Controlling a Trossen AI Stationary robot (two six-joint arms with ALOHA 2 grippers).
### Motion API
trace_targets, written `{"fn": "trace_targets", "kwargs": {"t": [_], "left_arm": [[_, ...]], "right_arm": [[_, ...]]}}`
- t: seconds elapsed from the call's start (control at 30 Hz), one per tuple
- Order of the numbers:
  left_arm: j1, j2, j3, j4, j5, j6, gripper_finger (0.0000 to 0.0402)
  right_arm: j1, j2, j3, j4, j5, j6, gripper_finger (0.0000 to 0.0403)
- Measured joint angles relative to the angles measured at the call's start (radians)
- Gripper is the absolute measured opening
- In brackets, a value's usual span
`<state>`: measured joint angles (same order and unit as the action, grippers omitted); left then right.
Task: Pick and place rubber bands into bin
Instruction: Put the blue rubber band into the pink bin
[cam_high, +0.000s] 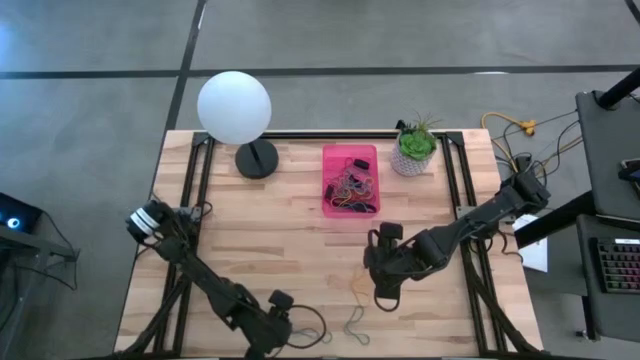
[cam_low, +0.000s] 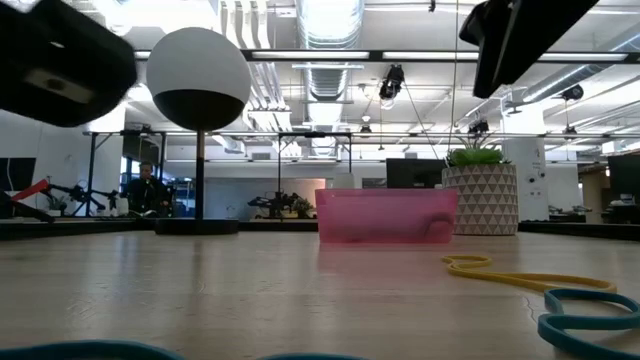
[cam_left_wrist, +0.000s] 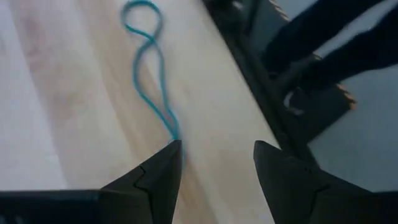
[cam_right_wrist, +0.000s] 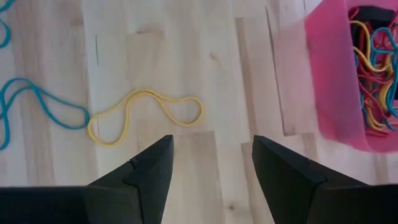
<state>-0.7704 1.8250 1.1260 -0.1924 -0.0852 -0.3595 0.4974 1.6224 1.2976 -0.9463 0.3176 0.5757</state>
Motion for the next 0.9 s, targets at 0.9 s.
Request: {"fn": "trace_targets", "kwargs": {"t": [0.9], "left_arm": [[0.019,0.038,-0.052,0.132,-0.110,0.001,0.0184]], "right_arm": [[0.000,0.016,-0.050,0.007,0.000,0.028,0.0206]]}}
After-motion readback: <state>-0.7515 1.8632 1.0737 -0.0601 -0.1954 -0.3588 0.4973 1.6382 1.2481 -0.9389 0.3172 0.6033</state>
